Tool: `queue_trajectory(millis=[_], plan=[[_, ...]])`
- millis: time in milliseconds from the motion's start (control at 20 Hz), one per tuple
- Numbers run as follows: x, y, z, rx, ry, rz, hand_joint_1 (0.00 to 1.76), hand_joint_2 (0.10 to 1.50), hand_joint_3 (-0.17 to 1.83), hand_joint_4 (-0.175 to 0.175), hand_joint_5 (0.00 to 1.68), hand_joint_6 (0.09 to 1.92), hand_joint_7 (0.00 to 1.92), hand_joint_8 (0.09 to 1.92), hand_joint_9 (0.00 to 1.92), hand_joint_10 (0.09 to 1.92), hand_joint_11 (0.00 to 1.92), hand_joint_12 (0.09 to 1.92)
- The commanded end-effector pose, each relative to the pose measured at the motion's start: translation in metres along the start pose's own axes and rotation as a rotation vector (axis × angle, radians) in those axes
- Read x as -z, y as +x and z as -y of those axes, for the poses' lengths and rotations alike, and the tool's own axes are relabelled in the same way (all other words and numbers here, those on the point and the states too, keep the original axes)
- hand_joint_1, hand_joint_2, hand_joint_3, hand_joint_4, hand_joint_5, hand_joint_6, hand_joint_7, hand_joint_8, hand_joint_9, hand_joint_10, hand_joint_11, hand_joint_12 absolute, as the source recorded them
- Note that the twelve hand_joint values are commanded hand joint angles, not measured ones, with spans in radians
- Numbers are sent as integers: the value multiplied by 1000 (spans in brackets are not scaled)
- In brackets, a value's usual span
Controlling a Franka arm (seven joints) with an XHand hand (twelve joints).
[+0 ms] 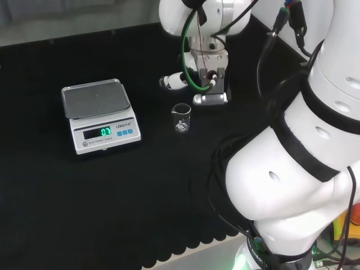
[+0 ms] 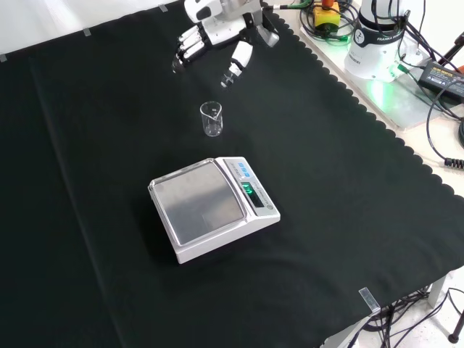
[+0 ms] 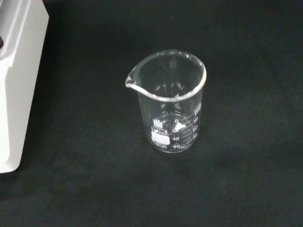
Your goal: Pick up the beaker.
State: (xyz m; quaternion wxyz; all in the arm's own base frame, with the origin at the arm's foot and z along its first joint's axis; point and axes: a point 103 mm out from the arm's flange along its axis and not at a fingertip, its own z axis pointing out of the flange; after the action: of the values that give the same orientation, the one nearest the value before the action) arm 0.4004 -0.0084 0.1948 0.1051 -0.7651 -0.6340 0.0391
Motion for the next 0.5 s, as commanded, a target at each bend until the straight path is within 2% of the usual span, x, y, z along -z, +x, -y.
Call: queue_trajectory(millis=[50, 500], plan=[[-34, -4, 5, -25, -80, -38, 324, 912, 254, -70, 279, 87, 66, 831, 286, 892, 177, 1526], [-62, 4, 1, -2, -9, -19, 356, 918, 256, -80, 285, 87, 68, 848, 331, 905, 218, 1517]])
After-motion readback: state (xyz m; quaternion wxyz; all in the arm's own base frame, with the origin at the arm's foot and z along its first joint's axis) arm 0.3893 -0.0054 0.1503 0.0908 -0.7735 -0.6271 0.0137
